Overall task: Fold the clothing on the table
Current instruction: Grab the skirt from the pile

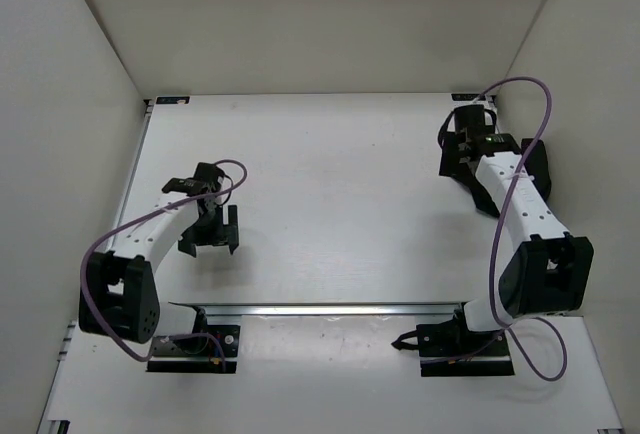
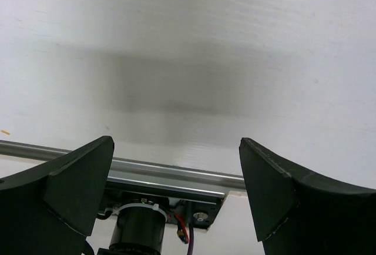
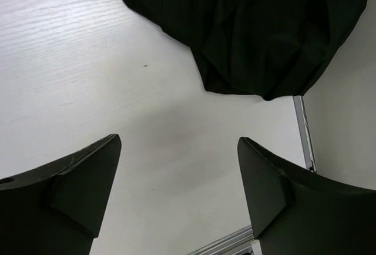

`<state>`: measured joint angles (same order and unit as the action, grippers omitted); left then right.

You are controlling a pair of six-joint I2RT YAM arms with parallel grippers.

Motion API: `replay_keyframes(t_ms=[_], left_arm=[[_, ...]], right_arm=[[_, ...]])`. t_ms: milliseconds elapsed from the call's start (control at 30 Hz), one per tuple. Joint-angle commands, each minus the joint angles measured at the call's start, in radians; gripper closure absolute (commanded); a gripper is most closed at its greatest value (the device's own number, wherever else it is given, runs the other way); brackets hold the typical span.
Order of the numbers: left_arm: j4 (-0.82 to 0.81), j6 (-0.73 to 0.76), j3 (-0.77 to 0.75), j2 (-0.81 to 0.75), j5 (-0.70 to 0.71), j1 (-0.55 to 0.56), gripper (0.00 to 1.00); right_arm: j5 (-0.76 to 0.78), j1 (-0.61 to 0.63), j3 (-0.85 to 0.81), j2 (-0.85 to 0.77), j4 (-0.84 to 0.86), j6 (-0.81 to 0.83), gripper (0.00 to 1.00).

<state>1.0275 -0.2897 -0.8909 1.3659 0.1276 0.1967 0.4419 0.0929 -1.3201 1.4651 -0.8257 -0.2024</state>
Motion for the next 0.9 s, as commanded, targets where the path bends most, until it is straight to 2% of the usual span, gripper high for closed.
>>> replay_keyframes(t_ms=[0, 100, 133, 333, 600, 700, 867], left_arm=[[-0.024, 0.0, -0.016, -0.076, 0.032, -0.043, 0.01], [-0.029, 0.015, -0.008, -0.088, 0.01, -0.042, 0.02], [-0.018, 0.011, -0.016, -0.079, 0.017, -0.03, 0.01], [0.014, -0.006, -0.005, -0.008, 0.026, -0.013, 0.01], [0.006, -0.009, -0.008, -0.03, 0.027, -0.013, 0.01], [0.005, -0.008, -0.008, -0.04, 0.024, -0.014, 0.01], [0.005, -0.009, -0.009, -0.039, 0.023, -0.003, 0.02]], right_arm=[[-0.014, -0.088, 0.041, -0.035, 0.149, 0.032, 0.2], [-0.022, -0.169, 0.062, 0.035, 0.195, 0.04, 0.18], [-0.023, -0.177, 0.064, 0.066, 0.212, 0.05, 0.09], [0.06, -0.219, 0.032, 0.26, 0.224, 0.048, 0.09], [0.038, -0.242, -0.051, 0.423, 0.211, 0.04, 0.15], [0.174, -0.237, -0.091, 0.463, 0.165, -0.002, 0.15], [0.141, -0.251, -0.06, 0.429, 0.263, 0.049, 0.1]])
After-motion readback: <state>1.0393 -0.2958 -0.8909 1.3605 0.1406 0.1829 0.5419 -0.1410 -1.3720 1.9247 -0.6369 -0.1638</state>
